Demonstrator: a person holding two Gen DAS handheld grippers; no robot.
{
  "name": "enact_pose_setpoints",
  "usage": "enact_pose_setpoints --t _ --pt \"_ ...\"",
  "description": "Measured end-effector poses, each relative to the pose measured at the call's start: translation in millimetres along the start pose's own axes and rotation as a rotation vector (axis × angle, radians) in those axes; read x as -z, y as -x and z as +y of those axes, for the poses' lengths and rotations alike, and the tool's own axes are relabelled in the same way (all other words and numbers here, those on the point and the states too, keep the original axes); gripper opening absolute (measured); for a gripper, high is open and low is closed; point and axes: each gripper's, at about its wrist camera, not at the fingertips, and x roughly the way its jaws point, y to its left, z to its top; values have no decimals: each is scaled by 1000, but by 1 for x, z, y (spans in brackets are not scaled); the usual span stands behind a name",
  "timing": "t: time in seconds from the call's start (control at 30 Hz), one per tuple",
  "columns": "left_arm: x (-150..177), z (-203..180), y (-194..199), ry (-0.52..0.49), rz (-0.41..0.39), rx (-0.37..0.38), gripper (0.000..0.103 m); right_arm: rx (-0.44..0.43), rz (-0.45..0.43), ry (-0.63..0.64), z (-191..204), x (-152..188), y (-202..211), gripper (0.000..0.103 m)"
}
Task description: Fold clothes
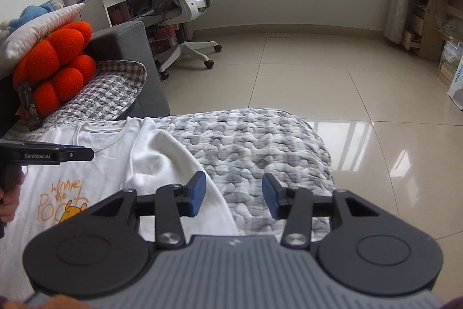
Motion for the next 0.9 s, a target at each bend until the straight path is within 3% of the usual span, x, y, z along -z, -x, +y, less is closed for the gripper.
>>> enact_pose_setpoints --t 0.2,0.57,0.77,0.9 --pt "6 -36 3 -49 11 63 33 -7 -6 9 -21 22 26 51" --pt "29 -112 5 -214 42 221 46 -17 -7 12 -45 60 57 51" --pt "44 -141 3 -286 63 279 55 -17 -9 4 -56 78 68 53" --pt "60 -172 -2 -394 62 292 56 -18 -7 10 -59 87 71 53"
